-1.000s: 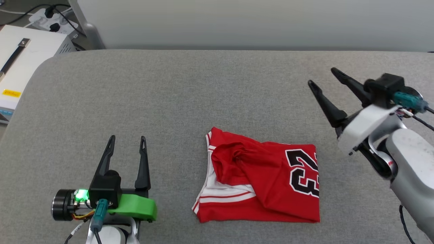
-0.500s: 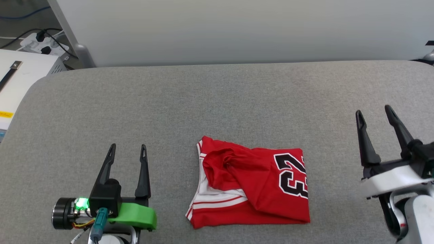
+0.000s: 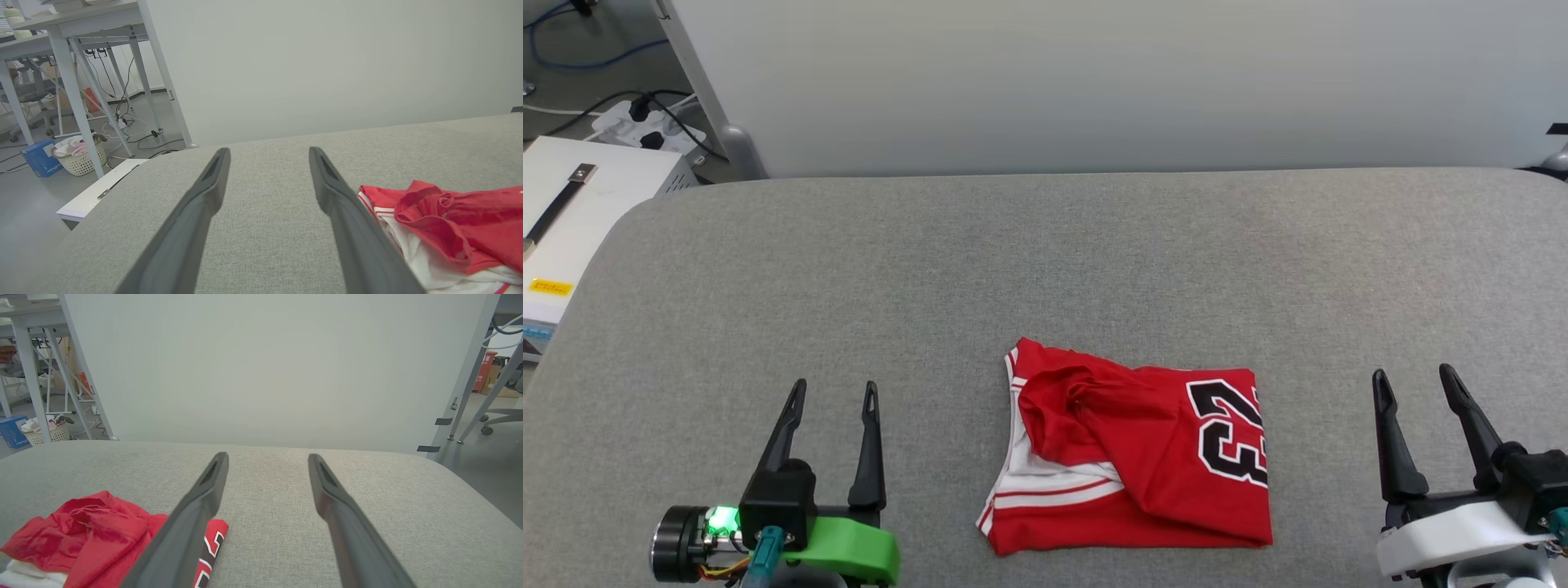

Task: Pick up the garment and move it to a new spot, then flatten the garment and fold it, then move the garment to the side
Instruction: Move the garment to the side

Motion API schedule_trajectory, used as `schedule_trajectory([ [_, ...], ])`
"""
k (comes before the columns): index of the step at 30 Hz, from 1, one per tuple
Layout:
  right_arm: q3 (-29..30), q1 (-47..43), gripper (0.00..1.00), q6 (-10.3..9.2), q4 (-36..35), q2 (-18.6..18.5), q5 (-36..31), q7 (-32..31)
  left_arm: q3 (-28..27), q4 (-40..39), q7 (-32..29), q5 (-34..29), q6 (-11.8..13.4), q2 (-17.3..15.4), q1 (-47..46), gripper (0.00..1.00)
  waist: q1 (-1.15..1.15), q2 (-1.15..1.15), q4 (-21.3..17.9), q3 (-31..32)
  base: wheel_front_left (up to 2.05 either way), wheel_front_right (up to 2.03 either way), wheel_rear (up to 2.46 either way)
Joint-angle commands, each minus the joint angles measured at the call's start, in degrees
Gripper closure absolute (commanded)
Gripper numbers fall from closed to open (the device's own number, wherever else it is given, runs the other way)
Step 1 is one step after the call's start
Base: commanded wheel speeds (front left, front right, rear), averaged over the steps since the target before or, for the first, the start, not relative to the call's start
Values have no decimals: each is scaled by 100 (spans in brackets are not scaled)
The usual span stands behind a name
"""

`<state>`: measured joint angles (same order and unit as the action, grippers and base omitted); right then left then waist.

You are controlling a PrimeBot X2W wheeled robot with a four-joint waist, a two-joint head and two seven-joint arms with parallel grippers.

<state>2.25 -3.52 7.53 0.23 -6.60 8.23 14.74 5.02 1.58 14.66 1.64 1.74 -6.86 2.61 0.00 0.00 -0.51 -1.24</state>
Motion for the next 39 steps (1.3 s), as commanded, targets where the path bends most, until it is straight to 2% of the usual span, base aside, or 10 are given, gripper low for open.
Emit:
schedule_trajectory([
  [1, -29, -93, 0, -4, -11, 11, -19, 25, -24, 28, 34, 26, -26, -12, 104, 0, 0, 0, 19, 18, 0, 0, 0],
  [11, -174, -58, 0, -4, 77, -116, -21, 26, -51, 117, 34, 25, -44, 11, 137, 0, 0, 0, 66, 24, 0, 0, 0],
  [17, -66, 645, 0, -4, -39, -518, 119, 26, -47, 117, 34, 24, -42, 52, 62, 0, 0, 0, 79, -83, 0, 0, 0],
  [20, -45, 1165, 0, -4, -123, -839, 317, -222, -38, 119, 34, 26, -52, 71, 11, 0, 0, 0, 110, -151, 0, 0, 0],
  [21, -227, 1612, 0, -4, -146, -1232, 624, -905, -41, 118, 34, 26, -64, 79, -43, 0, 0, 0, 149, -231, 0, 0, 0],
  [23, -369, 1881, 0, -4, -79, -1471, 1039, -1554, -44, 111, 34, 24, -68, 86, -81, 0, 0, 0, 178, -290, 0, 0, 0],
  [24, -826, 2230, 0, -4, 168, -1918, 2538, -3461, -26, 101, 34, 9, -78, 109, -155, 0, 0, 0, 252, -420, 0, 0, 0],
  [25, -971, 2229, 0, -4, 241, -2051, 2980, -4020, -23, 100, 34, 6, -83, 117, -194, 0, 0, 0, 285, -483, 0, 0, 0],
  [31, -1422, 1972, 0, -4, 507, -2236, 4025, -5335, 11, 98, 34, -4, -107, 147, -352, 0, 0, 0, 424, -695, 0, 0, 0],
  [39, -1847, 1914, 0, -4, 858, -2169, 4481, -5733, 35, 91, 34, -12, -113, 185, -531, 0, 0, 0, 586, -1030, 0, 0, 0],
])
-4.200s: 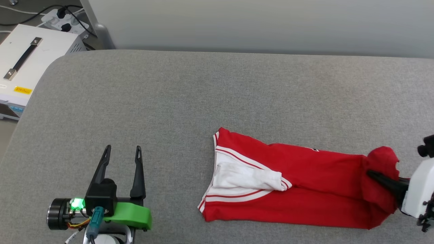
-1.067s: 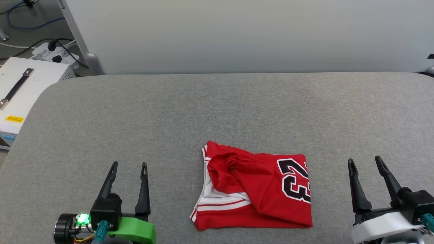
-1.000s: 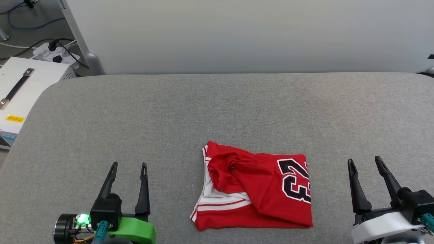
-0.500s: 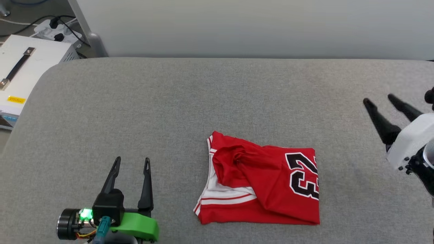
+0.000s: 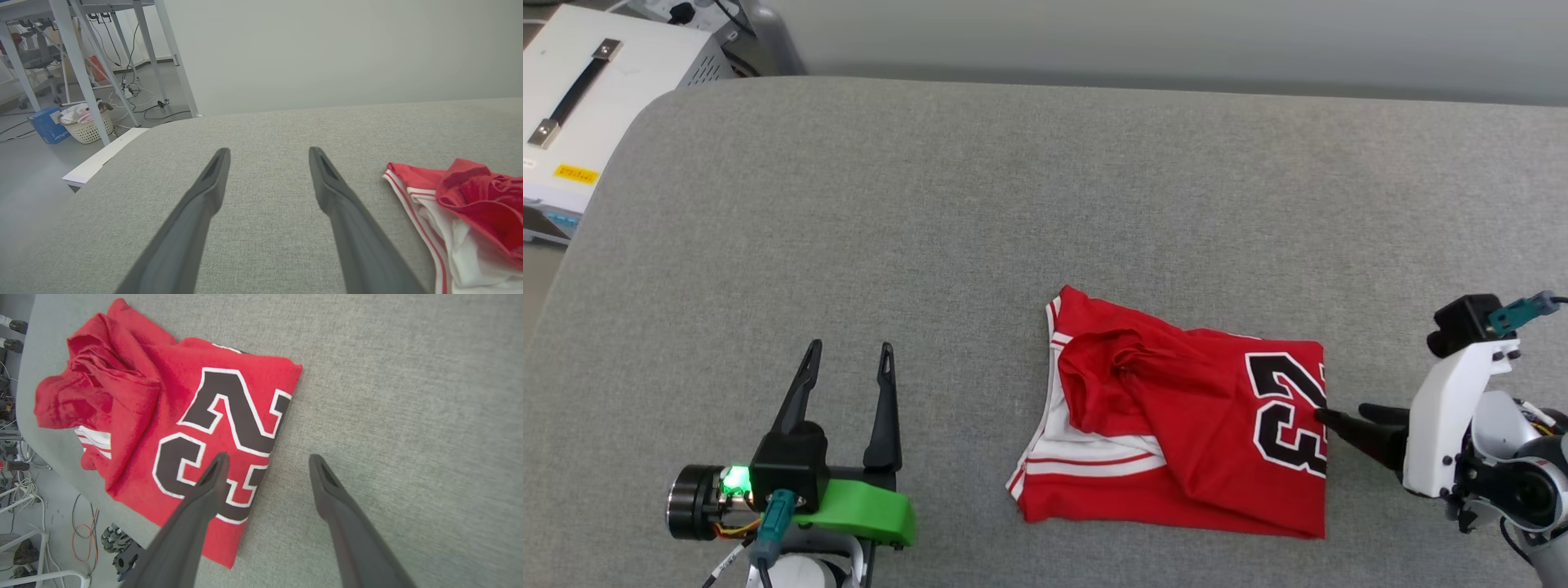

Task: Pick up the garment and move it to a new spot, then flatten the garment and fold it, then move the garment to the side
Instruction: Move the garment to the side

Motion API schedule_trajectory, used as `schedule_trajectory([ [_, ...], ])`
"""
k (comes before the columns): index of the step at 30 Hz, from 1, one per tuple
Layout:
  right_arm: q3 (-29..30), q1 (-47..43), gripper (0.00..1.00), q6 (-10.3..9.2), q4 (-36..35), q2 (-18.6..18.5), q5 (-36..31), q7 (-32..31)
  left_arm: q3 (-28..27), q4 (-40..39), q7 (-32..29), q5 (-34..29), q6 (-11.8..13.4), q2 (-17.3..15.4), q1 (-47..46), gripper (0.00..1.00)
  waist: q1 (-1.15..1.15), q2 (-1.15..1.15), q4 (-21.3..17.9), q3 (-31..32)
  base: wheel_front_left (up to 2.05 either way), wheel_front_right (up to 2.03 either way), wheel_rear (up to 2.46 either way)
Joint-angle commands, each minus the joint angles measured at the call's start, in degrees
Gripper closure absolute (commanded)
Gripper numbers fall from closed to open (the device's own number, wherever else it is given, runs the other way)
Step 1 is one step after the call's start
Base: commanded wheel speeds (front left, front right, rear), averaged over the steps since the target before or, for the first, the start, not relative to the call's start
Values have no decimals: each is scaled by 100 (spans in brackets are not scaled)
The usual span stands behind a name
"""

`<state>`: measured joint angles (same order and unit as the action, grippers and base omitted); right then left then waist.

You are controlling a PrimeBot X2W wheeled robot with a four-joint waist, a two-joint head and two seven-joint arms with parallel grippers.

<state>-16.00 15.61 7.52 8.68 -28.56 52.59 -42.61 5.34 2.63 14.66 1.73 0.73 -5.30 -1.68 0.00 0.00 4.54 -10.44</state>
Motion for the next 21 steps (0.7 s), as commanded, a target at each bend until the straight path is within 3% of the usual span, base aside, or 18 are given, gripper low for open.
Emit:
schedule_trajectory([
  [1, -103, 34, 0, -3, 74, 53, 71, 6, 6, -13, 34, -23, -13, 34, -127, 0, 0, 0, 102, -160, 0, 0, 0],
  [15, -1122, 420, 0, -3, 1019, 435, 173, 719, 66, 68, 34, -42, -31, 82, -376, 0, 0, 0, 283, -439, 0, 0, 0],
  [16, -1192, 441, 53, -3, 1031, 428, 178, 804, 66, 73, 34, -42, -28, 85, -380, 0, 0, 0, 287, -436, 0, 0, 0],
  [17, -1271, 474, 81, -3, 1028, 408, 183, 930, 65, 78, 34, -42, -25, 88, -380, 0, 0, 0, 286, -429, 0, 0, 0],
  [19, -1393, 550, 100, -3, 1015, 343, 198, 1139, 61, 89, 34, -45, -22, 90, -372, 0, 0, 0, 278, -405, 0, 0, 0],
  [21, -1527, 658, 100, -3, 955, 227, 156, 1368, 56, 101, 34, -49, -21, 90, -359, 0, 0, 0, 266, -366, 0, 0, 0],
])
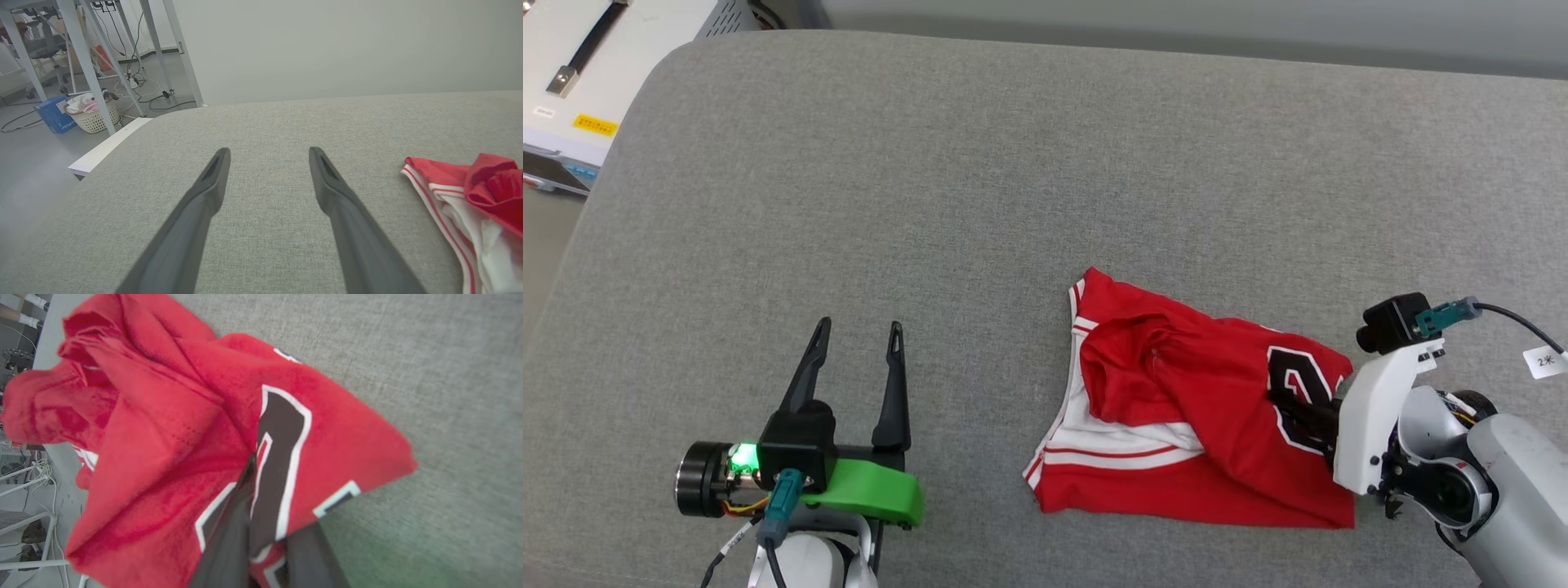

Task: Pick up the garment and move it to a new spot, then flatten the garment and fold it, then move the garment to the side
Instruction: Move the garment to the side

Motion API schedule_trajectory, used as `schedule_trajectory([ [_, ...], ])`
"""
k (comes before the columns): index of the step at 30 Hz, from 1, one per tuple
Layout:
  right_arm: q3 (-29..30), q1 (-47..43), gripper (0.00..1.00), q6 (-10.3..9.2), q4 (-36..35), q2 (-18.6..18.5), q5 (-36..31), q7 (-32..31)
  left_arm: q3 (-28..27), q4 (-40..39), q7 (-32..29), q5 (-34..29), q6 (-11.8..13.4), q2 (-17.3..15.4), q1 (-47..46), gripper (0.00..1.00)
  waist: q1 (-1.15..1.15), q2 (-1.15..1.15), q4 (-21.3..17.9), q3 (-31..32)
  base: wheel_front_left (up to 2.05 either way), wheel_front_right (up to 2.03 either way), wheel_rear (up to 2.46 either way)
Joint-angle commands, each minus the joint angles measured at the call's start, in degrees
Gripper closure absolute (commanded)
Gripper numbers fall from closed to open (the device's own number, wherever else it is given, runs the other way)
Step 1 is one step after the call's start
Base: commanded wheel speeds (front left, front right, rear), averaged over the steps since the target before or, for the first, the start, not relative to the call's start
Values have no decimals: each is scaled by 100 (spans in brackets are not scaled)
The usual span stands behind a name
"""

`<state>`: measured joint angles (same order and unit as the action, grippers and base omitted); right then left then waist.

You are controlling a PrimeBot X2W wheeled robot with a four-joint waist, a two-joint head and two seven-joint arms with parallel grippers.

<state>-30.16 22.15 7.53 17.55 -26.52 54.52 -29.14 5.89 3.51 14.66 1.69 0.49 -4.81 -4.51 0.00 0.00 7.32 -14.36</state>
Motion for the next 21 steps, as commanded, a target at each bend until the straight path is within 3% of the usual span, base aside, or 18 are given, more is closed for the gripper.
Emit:
schedule_trajectory([
  [1, -167, 54, 100, -4, 30, -29, -58, 130, 0, 18, 34, -47, 4, 40, -69, 0, 0, 0, -19, 48, 0, 0, 0],
  [10, -777, 684, 100, -4, -643, -751, -779, 1158, -39, 11, 34, -60, 40, 21, 111, 0, 0, 0, -282, 371, 0, 0, 0],
  [21, -1032, 1014, 100, -4, -1548, -1562, -1038, 1024, -136, -147, 34, -43, 117, 19, 252, 0, 0, 0, -1286, 398, 0, 0, 0],
])
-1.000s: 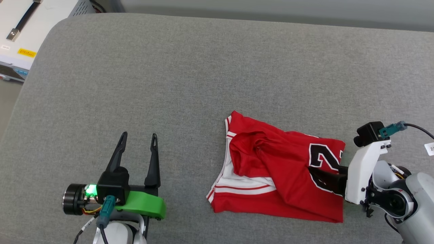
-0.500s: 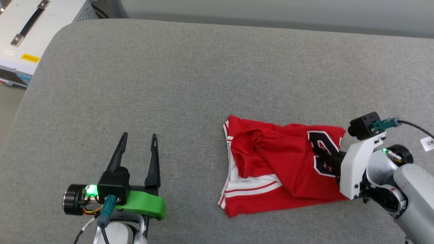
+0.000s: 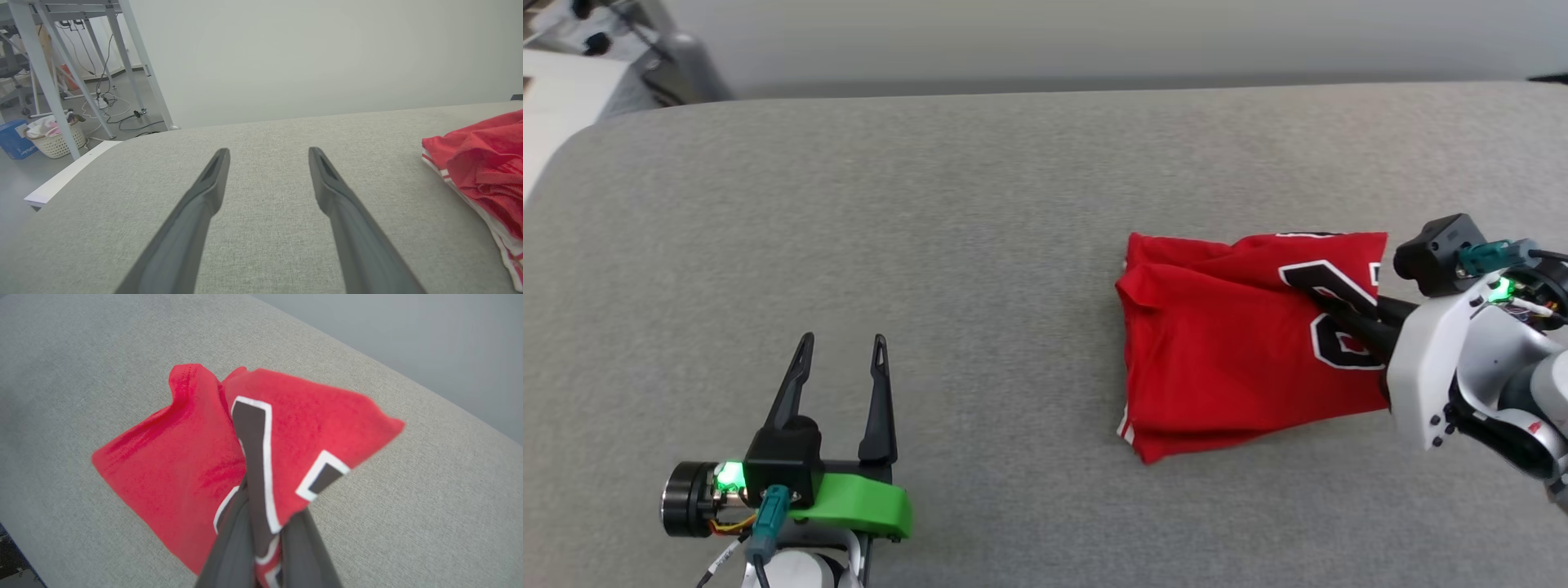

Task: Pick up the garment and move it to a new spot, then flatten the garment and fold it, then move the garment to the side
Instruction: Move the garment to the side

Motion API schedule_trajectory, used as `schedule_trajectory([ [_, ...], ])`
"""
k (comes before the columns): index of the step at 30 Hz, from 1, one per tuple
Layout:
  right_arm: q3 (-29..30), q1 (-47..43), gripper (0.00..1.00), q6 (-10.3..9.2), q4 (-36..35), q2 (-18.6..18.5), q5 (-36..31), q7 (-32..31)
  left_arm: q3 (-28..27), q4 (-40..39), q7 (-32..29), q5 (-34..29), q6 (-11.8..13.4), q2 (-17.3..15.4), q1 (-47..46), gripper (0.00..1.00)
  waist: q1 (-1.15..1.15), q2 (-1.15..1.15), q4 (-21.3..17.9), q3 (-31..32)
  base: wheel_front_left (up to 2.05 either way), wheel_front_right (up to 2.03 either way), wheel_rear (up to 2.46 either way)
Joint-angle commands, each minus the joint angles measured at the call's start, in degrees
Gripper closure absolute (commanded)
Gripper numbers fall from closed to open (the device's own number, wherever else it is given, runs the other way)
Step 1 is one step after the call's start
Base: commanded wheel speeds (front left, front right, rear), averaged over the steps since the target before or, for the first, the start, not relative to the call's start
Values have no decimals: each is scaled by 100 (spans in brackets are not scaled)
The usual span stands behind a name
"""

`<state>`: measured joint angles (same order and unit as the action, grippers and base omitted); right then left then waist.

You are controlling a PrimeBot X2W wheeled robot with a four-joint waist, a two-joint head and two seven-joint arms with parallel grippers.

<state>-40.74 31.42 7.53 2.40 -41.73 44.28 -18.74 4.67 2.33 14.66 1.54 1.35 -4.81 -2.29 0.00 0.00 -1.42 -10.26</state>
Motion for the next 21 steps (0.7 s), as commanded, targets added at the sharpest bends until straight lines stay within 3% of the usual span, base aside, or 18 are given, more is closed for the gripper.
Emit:
schedule_trajectory([
  [1, 46, 85, 100, -4, -73, -92, 8, -44, -22, -45, 34, -32, 34, 14, 25, 0, 0, 0, -515, -37, 0, 0, 0],
  [10, 533, 94, 100, -4, 75, -553, 138, -231, -89, -226, 34, -106, 35, -134, -185, 0, 0, 0, -1173, -490, 0, 0, 0],
  [21, 1180, 640, 100, -4, 1467, -1163, -55, -385, -117, -588, 34, -178, -9, -388, -799, 0, 0, 0, -1103, -1557, 0, 0, 0],
])
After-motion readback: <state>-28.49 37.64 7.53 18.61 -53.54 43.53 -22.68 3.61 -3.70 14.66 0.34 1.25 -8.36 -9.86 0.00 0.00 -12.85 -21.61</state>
